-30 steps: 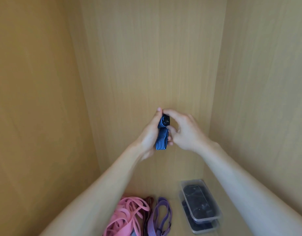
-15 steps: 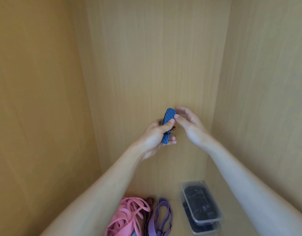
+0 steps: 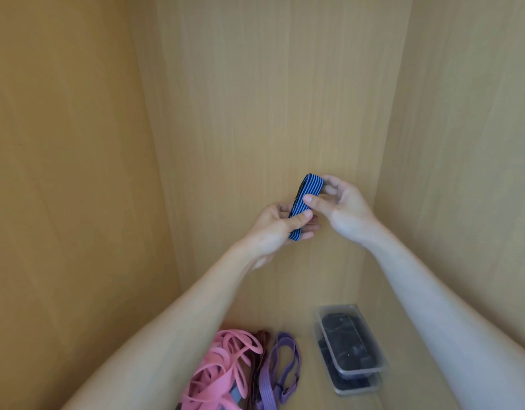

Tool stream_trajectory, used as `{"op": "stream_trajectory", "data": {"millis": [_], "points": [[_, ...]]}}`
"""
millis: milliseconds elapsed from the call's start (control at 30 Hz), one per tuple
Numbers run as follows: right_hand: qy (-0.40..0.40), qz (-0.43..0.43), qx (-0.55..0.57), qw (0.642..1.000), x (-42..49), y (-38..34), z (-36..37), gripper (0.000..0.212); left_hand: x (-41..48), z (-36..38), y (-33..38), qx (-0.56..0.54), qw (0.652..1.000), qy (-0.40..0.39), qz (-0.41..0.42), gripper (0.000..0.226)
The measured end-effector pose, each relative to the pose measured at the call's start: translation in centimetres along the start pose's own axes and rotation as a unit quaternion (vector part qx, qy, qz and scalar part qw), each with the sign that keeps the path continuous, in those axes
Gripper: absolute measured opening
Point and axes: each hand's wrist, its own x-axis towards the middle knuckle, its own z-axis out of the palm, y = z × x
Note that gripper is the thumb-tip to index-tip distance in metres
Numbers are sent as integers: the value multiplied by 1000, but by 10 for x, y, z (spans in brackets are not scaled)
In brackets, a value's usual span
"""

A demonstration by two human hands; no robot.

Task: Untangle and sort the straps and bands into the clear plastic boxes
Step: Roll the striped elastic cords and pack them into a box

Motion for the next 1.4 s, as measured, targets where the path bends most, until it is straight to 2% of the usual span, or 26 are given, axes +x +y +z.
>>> {"op": "stream_trajectory", "data": {"millis": [300, 467, 600, 733, 833, 967, 1033, 1233, 1333, 1400], "points": [[59, -26, -18, 998, -35, 0, 0, 45, -2, 1, -17, 40, 998, -51, -16, 43], [95, -13, -29, 995, -63, 30, 9, 48, -13, 5, -42, 93, 995, -24, -26, 37], [118, 31, -41, 992, -88, 60, 20, 49, -31, 8, -70, 143, 989, 27, -33, 40], [137, 77, -23, 987, -117, 83, 31, 49, -49, 1, -102, 248, 967, 42, -29, 55], [151, 131, 18, 980, -131, 95, 34, 44, -64, -4, -122, 241, 967, 38, -69, 46], [153, 259, 162, 940, -145, 112, 32, 36, -83, -2, -134, 284, 956, 57, -43, 28], [144, 308, 198, 919, -154, 119, 32, 33, -92, -1, -142, 291, 955, 56, -25, 25], [146, 375, 237, 884, -182, 129, 43, 40, -118, 3, -162, 282, 951, 130, -5, 29], [141, 399, 274, 864, -197, 128, 50, 31, -133, 1, -174, 272, 943, 190, 26, 26], [127, 414, 296, 851, -207, 128, 55, 23, -145, -3, -180, 223, 951, 214, 21, 27]]}}
